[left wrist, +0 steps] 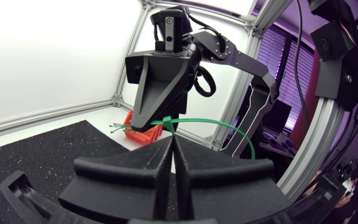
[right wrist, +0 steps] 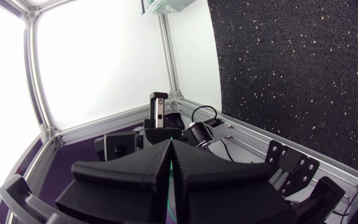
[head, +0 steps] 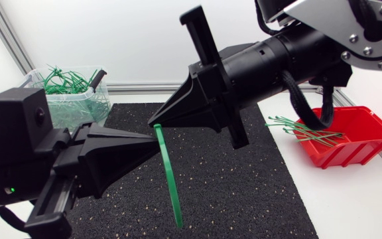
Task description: Take a green cable tie from the red box, thread the tail through the head to close it, then place it in the transparent bin on the left.
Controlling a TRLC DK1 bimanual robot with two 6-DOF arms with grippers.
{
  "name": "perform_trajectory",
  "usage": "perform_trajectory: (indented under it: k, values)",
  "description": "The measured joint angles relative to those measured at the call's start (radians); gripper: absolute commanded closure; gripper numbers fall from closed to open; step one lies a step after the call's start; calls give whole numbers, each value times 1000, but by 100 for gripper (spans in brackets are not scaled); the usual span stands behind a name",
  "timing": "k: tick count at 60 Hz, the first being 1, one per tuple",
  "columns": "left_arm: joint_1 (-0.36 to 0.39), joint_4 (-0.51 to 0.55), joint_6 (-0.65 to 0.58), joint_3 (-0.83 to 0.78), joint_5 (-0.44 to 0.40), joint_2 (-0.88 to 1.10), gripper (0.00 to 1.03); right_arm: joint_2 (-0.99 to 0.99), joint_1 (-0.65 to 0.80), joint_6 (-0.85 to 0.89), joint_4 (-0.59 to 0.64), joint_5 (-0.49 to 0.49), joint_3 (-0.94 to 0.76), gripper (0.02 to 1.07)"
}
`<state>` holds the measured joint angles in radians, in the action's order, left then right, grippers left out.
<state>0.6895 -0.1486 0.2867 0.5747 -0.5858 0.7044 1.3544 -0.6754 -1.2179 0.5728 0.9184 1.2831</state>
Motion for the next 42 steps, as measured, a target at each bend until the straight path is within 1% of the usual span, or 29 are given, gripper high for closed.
perform_trajectory:
  k: [14, 24, 32, 36, 37, 38, 42]
  values:
    - [66, 74, 0, 0, 93, -44, 100, 29, -5, 16, 7, -4, 0, 101]
    - [86, 95, 0, 2, 94, -51, 100, 56, -5, 23, 6, -22, -2, 101]
    - [85, 97, 0, 2, 93, -51, 100, 50, -5, 23, 7, -27, -2, 101]
    - [69, 97, 0, 3, 80, -49, 100, 37, -5, 38, 11, -35, -2, 101]
    - [62, 97, 0, 4, 71, -45, 100, 34, -5, 44, 15, -38, -2, 99]
    - [55, 98, 0, 7, 64, -43, 100, 30, -5, 46, 17, -42, -2, 95]
    - [18, 108, -2, 24, 23, -27, 100, 15, -4, 79, 48, -56, -2, 73]
